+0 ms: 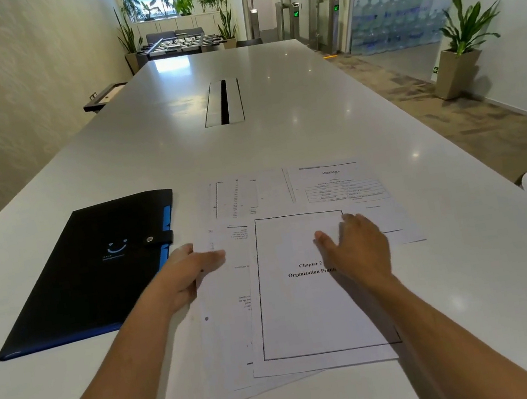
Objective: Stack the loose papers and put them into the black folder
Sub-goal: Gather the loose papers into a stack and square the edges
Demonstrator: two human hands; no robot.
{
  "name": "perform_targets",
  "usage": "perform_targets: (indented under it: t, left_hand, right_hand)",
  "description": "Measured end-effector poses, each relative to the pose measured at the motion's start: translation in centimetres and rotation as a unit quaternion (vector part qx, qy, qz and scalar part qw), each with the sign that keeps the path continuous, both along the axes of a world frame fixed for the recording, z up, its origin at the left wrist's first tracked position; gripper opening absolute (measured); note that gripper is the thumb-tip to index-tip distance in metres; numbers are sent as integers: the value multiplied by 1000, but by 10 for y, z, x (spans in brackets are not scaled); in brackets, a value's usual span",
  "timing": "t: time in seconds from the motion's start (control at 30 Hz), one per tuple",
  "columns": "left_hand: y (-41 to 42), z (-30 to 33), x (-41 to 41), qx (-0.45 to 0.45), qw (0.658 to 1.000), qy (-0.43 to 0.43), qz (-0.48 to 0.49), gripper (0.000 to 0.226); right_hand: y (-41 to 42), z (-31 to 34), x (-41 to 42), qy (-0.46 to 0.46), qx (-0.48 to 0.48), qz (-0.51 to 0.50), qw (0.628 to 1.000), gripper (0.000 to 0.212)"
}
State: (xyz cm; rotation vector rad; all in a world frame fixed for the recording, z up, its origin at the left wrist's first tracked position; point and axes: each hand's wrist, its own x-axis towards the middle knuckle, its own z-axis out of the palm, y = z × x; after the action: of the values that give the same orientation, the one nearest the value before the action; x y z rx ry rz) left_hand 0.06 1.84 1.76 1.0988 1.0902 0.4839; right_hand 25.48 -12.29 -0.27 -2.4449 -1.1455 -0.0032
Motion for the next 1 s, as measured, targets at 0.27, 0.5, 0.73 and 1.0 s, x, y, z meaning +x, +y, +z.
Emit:
perform_targets:
  t: [0.27,0.5,0.73,1.0]
  left_hand:
    - [-5,-6,9,34,999,18,-7,37]
    - [-7,-7,10,58,998,37,2,49]
    - [-6,-5,9,55,998,27,-6,53]
    - [-6,-7,3,57,998,8,5,59]
  right_hand:
    - [0,13,6,53,-62,-34,996,61]
    - [6,17,3,154,-8,-22,988,63]
    - [11,23,-9,281,67,7,957,51]
    - [12,24,-24,365,102,50,924,44]
